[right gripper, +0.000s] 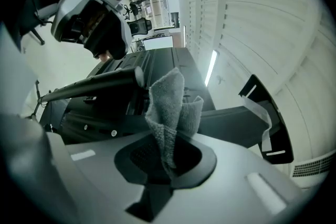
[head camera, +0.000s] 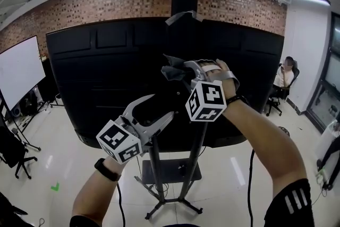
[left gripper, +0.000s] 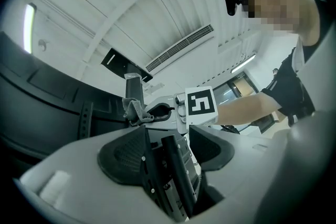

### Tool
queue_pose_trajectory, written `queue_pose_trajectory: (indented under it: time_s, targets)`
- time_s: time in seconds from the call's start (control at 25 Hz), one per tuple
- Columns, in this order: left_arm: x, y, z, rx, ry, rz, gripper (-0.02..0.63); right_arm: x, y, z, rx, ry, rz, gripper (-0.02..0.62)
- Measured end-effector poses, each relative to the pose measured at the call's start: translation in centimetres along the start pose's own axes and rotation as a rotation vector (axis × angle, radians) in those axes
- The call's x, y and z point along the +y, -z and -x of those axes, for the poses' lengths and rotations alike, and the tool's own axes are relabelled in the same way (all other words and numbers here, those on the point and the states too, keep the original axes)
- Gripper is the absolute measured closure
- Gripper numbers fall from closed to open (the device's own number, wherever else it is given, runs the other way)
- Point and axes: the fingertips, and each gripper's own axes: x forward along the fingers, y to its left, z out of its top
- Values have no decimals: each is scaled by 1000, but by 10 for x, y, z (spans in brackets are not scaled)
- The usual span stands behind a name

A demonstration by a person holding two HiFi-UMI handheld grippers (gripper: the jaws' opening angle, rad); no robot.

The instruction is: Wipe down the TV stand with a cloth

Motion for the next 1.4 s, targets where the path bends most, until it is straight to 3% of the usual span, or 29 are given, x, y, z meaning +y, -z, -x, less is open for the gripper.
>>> queue_pose_trajectory:
  time_s: [0.44,0.68,0.96,1.4]
  targets:
    - [-4,49,21,25,-22,62,324,86,7,-10,99,-70,252,551]
    - [-10,76,30,55,-19,84,324,116,6,-11,110,-104,221,551]
    - [-15,102,43,69,-27,146,324,167,12,-15,142,-137,280,551]
    - [-23,146,58,121,-33,192,324,235,17,-17,148,-205,244,551]
